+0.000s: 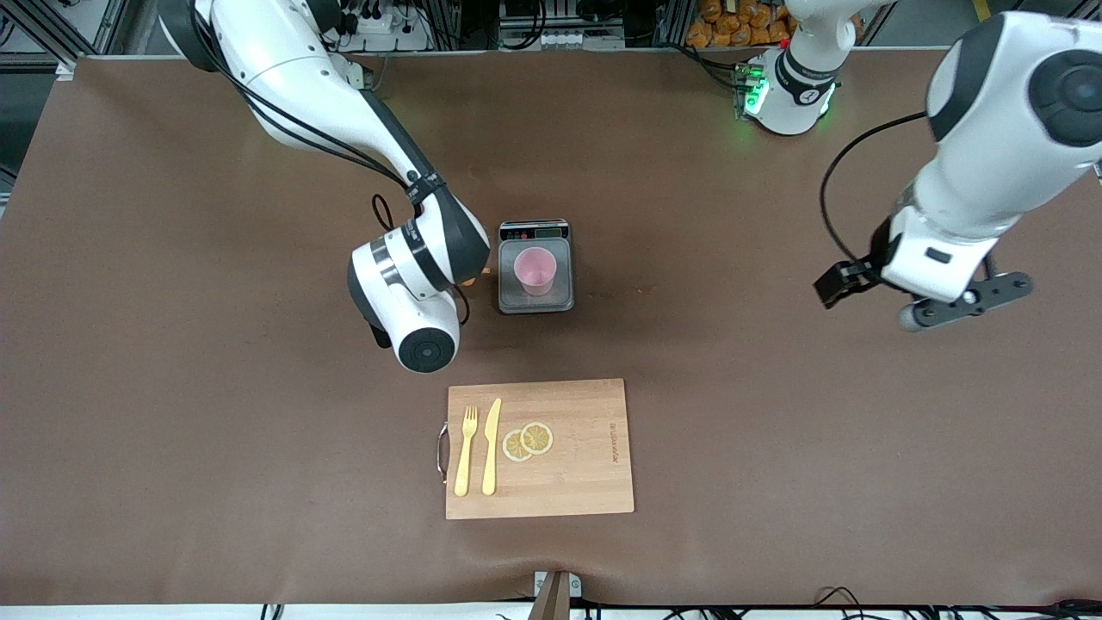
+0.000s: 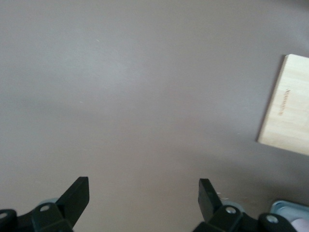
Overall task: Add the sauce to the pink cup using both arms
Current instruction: 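Tilt the bottle over the cup with the right gripper while the left gripper withdraws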
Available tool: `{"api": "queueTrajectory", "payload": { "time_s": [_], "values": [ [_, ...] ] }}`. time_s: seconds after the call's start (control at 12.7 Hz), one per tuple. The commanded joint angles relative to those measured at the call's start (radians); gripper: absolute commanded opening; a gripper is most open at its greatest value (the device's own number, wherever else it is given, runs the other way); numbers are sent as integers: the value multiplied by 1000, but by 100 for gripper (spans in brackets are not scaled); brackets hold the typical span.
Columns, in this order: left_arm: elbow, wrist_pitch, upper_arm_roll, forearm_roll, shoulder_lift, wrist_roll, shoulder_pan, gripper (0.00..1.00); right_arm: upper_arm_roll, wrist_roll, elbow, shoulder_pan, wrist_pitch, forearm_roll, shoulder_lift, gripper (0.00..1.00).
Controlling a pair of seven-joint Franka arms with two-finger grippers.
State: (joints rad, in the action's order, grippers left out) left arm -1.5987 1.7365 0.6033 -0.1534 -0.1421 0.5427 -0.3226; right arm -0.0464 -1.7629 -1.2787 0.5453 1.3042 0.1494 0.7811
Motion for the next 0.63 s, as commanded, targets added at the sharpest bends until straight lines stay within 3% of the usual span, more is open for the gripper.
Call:
{"api": "queueTrajectory", "payload": {
  "time_s": [0.0, 0.55],
  "values": [
    [44, -75, 6, 3, 30, -95, -45, 100, -4, -64, 15, 38, -26, -16, 1, 47],
    [135, -158, 7, 35, 30, -198, -96, 100, -4, -162, 58, 90, -43, -16, 32, 41]
  ]
}}
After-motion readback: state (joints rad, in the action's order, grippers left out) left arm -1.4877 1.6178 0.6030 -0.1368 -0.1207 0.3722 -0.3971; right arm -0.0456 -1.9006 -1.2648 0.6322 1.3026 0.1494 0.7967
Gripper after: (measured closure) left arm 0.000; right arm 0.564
